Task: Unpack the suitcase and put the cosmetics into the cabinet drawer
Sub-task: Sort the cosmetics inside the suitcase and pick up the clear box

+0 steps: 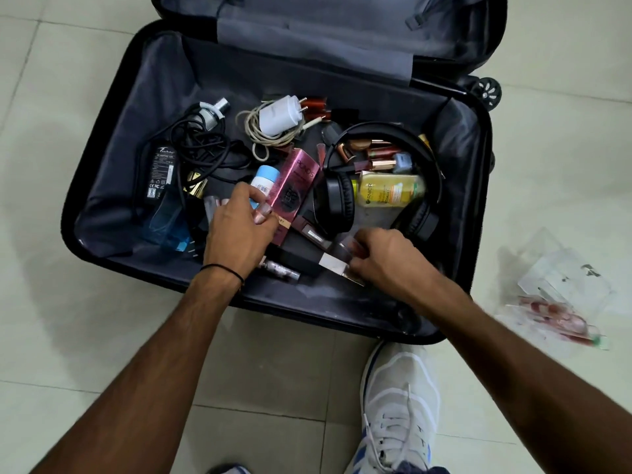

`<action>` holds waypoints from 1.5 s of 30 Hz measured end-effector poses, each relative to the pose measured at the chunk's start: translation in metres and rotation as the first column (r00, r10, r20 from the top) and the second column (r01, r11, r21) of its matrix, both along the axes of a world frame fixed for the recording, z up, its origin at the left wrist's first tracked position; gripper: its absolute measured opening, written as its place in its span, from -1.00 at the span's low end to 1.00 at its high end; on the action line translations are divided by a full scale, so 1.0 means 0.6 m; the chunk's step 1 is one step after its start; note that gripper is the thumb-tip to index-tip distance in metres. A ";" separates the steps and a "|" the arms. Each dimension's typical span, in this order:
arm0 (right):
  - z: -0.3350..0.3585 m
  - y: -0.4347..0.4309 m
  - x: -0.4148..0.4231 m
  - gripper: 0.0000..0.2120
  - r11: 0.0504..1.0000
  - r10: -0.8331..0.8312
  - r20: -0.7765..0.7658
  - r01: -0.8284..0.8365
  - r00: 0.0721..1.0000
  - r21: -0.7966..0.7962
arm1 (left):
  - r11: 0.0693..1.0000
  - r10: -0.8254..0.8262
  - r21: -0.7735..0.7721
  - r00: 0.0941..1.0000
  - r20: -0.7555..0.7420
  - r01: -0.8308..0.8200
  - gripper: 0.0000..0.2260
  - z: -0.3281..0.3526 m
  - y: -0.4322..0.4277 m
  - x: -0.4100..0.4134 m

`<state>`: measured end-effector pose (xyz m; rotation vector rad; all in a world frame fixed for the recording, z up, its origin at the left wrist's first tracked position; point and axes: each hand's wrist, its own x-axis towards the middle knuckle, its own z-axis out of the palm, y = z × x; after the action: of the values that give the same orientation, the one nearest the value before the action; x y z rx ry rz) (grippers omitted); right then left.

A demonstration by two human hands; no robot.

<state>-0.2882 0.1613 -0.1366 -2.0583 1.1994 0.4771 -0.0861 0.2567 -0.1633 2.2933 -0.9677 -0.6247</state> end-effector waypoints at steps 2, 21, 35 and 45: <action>-0.011 0.019 0.003 -0.80 0.998 0.011 0.015 -0.010 1.000 -0.067 | 1.000 0.012 0.003 1.000 -0.004 -0.012 -0.84 0.000 0.001 0.003; 0.018 0.020 0.104 -0.61 0.884 0.416 0.474 -0.223 0.776 -0.410 | 0.987 0.130 -0.033 0.896 -0.424 -0.159 -0.93 0.021 0.010 0.034; -0.027 0.083 0.162 -0.75 0.554 0.796 0.025 -0.713 0.604 -0.430 | 0.972 0.192 0.132 0.981 0.027 -0.194 -0.80 0.030 0.039 0.077; 0.027 0.024 0.137 -0.82 0.681 -0.625 0.406 0.213 0.666 0.700 | 0.869 -0.189 0.385 0.927 -0.324 0.311 -0.76 0.036 0.048 0.040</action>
<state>-0.2063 0.1755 -0.1206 -1.1324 0.9163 -0.0906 -0.0619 0.2853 -0.1418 2.3682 -1.0829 -1.3558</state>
